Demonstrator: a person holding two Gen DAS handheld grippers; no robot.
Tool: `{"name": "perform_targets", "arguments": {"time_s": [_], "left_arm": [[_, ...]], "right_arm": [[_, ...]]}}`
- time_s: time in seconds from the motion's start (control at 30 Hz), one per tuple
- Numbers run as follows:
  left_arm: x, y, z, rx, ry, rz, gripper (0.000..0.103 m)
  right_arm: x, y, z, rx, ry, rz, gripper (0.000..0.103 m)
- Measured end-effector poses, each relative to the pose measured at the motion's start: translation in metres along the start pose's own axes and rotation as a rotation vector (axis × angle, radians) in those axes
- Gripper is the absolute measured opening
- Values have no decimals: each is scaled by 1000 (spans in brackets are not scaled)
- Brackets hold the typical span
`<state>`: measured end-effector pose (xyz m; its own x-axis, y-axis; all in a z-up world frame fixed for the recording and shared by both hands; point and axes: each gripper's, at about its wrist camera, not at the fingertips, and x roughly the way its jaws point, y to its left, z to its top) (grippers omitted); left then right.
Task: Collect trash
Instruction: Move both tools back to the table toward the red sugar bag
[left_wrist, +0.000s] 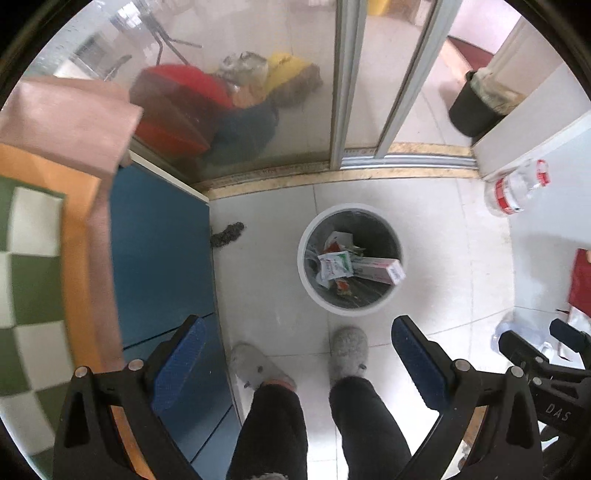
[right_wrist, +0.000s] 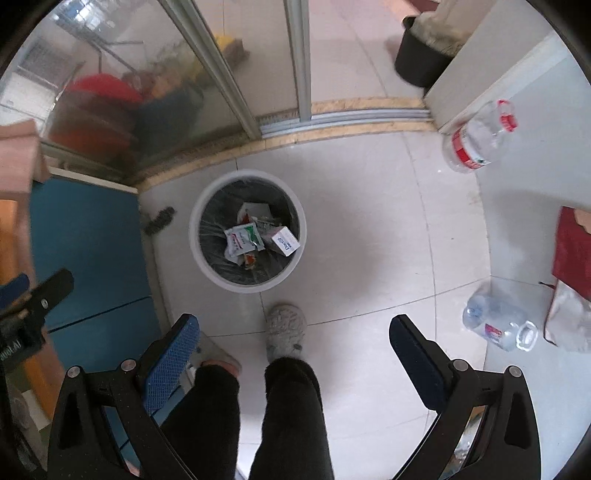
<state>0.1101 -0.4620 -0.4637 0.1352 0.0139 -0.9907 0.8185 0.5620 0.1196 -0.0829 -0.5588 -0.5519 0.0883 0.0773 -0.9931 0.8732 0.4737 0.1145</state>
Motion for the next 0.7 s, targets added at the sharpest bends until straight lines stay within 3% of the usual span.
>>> {"name": "perform_targets", "arguments": {"time_s": [0.33,0.57,0.7], "left_arm": [[-121,5,-20,3,-76,-82,103],[-174,29,-25,-28,-153,-102,103],[-206,54,-20,-77,-223,-50,103]], "right_arm": [[-163,5,-42,-21,-132,9,103],[-230,12,-63,-36,-186,33,103],[-258,21,-64,-28,-206,107,103]]}}
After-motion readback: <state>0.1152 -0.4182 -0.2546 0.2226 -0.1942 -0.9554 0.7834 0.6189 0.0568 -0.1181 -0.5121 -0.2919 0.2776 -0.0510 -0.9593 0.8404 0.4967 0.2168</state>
